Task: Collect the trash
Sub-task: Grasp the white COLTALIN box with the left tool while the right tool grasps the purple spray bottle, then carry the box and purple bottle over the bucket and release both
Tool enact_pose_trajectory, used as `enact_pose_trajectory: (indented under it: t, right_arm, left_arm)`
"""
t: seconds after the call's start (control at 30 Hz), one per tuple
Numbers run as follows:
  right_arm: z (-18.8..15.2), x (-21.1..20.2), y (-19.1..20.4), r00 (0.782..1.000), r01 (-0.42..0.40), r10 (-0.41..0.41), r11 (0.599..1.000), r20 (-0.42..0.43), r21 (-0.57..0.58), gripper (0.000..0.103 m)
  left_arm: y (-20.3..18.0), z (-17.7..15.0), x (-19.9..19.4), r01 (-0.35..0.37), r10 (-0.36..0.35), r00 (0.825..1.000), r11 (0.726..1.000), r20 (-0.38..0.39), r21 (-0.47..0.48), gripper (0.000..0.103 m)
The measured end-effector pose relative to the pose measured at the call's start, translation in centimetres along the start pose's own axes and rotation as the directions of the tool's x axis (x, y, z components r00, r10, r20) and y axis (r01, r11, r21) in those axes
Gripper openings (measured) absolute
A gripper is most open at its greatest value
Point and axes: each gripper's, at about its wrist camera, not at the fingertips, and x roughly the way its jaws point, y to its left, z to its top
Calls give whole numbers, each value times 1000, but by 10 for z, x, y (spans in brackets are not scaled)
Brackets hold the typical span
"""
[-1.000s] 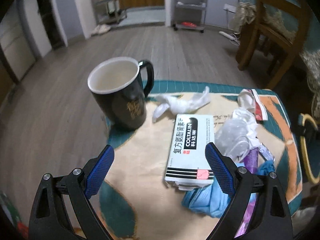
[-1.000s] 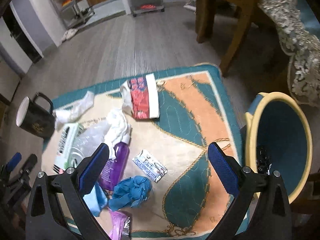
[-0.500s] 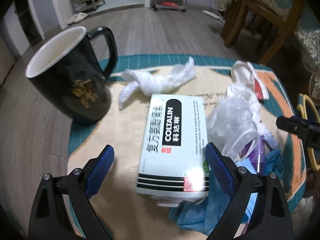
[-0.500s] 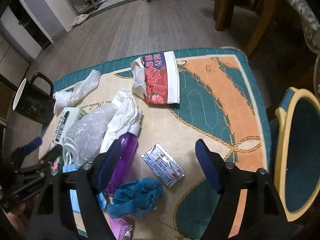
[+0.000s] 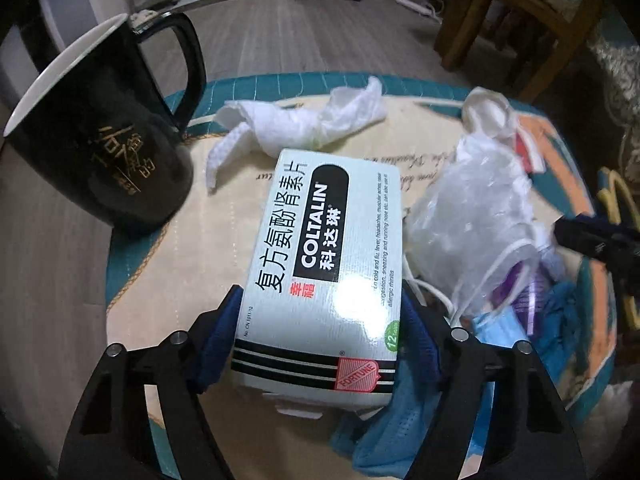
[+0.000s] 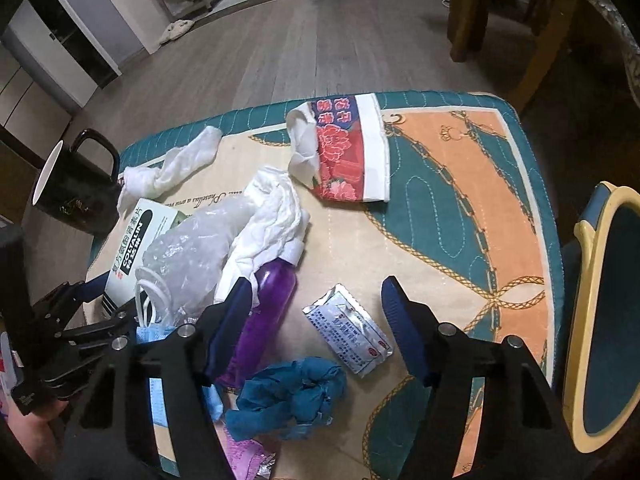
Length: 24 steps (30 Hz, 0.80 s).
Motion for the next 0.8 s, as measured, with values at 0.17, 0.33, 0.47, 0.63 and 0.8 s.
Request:
enact_pose_trajectory:
  t: [0.17, 0.33, 0.47, 0.63, 0.8]
  right_arm:
    - [-2, 10, 11, 1000, -4, 4, 1000, -15, -28, 66]
    - [-2, 22, 23, 1000, -20, 20, 999, -21, -34, 56]
    - [-6, 37, 39, 998, -15, 10, 996, -61, -85, 48]
    - [-5, 41, 46, 998, 18, -26, 993, -64, -120, 39]
    - [-5, 26, 39, 998, 17, -23, 995, -57, -99, 35]
  left_arm:
    - [10, -7, -23, 1, 4, 999, 995, 52, -96, 75]
    - [19, -12, -30, -15, 23, 998, 990, 57, -139, 75]
    - [15, -11, -25, -33, 40, 998, 990, 48, -136, 75]
    - [19, -3, -22, -36, 44, 997, 991, 61, -133, 75]
    - [15, -6, -30, -42, 51, 996, 992, 73, -119, 75]
